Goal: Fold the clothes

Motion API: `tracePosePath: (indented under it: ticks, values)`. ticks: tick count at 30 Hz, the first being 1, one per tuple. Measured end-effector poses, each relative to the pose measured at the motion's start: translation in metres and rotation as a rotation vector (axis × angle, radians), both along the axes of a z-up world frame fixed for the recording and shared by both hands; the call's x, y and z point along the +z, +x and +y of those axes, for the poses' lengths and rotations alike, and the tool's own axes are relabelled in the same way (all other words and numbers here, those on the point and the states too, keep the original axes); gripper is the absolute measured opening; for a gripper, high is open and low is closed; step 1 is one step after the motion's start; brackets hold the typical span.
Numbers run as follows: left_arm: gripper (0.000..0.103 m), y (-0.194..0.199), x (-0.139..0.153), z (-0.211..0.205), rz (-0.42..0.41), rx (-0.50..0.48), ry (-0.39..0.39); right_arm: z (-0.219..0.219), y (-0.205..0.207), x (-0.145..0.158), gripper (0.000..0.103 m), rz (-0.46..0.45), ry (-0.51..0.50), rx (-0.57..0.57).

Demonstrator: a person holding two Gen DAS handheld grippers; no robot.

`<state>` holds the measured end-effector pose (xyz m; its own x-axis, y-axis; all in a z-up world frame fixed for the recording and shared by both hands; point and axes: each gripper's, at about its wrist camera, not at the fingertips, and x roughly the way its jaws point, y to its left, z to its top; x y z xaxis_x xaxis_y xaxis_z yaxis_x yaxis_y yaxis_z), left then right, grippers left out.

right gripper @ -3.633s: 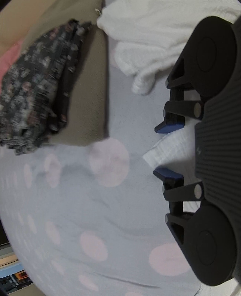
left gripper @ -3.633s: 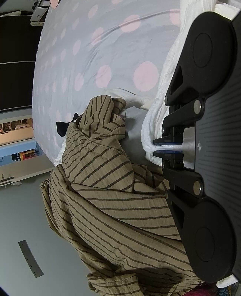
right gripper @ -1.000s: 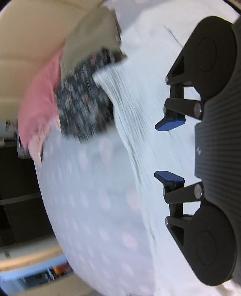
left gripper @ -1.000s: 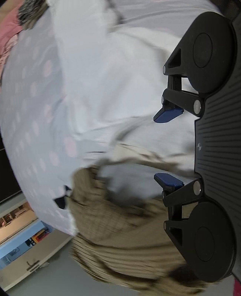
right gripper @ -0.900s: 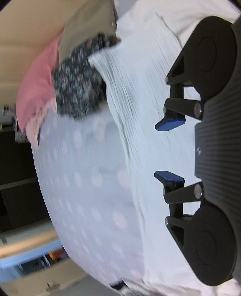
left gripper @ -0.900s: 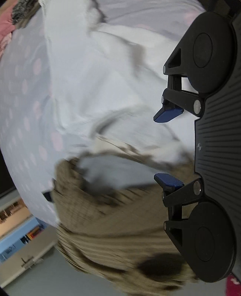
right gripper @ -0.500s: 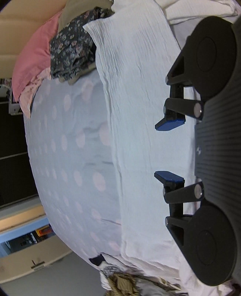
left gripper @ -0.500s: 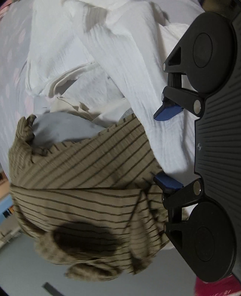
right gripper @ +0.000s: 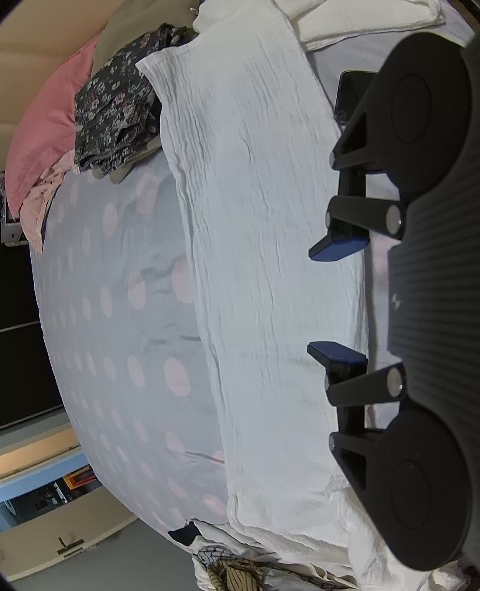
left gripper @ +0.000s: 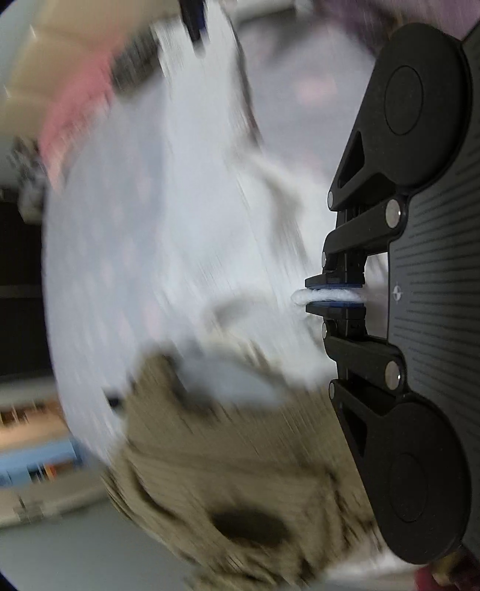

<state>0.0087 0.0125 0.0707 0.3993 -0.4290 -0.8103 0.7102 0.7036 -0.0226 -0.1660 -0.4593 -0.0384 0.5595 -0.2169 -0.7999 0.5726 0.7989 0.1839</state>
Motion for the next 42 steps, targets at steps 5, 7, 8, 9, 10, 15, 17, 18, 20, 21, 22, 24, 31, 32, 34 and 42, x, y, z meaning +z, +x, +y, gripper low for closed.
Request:
tracePosePath:
  ticks: [5, 7, 8, 9, 10, 15, 17, 18, 20, 21, 22, 24, 31, 32, 34, 42]
  values:
    - [0.004, -0.041, 0.024, -0.074, 0.023, -0.215, -0.121, 0.007, -0.001, 0.004, 0.051, -0.008, -0.017, 0.038]
    - [0.004, -0.052, 0.027, -0.109, 0.020, -0.301, -0.143, 0.009, -0.005, 0.007, 0.051, -0.018, -0.025, 0.050]
    - [0.004, -0.057, 0.027, -0.126, 0.020, -0.338, -0.151, 0.009, -0.008, 0.008, 0.051, -0.022, -0.029, 0.056]
    - [0.004, -0.060, 0.025, -0.144, 0.023, -0.368, -0.160, 0.009, -0.011, 0.008, 0.051, -0.025, -0.032, 0.060]
    - [0.004, -0.062, 0.023, -0.162, 0.031, -0.394, -0.168, 0.008, -0.015, 0.008, 0.051, -0.027, -0.035, 0.060]
    - [0.004, -0.062, -0.012, -0.250, 0.107, -0.484, -0.179, -0.001, -0.034, 0.007, 0.051, -0.034, -0.028, 0.024]
    - [0.004, -0.062, -0.031, -0.281, 0.146, -0.500, -0.177, -0.007, -0.042, 0.006, 0.051, -0.035, -0.020, 0.003]
    - [0.004, -0.063, -0.040, -0.296, 0.166, -0.509, -0.173, -0.009, -0.045, 0.005, 0.051, -0.034, -0.018, -0.007]
    - [0.008, -0.063, -0.058, -0.323, 0.191, -0.515, -0.162, -0.013, -0.050, 0.003, 0.051, -0.026, -0.016, -0.021]
    - [0.012, -0.062, -0.066, -0.332, 0.196, -0.512, -0.150, -0.015, -0.053, 0.001, 0.051, -0.021, -0.014, -0.027]
    - [0.015, -0.061, -0.072, -0.340, 0.200, -0.507, -0.136, -0.017, -0.055, -0.001, 0.051, -0.015, -0.013, -0.032]
    - [0.024, -0.056, -0.081, -0.349, 0.212, -0.497, -0.121, -0.020, -0.059, -0.005, 0.051, -0.001, -0.011, -0.039]
    - [0.044, -0.027, -0.075, -0.317, 0.143, -0.414, -0.108, -0.011, -0.062, -0.012, 0.051, 0.017, 0.016, 0.028]
    - [0.044, -0.021, -0.074, -0.307, 0.127, -0.394, -0.100, -0.007, -0.060, -0.013, 0.051, 0.016, 0.040, 0.049]
    - [0.044, -0.008, -0.072, -0.280, 0.097, -0.352, -0.074, 0.004, -0.056, -0.017, 0.051, 0.013, 0.091, 0.088]
    - [0.047, 0.025, -0.094, -0.177, 0.054, -0.166, 0.045, 0.075, -0.010, -0.037, 0.054, 0.056, 0.220, 0.258]
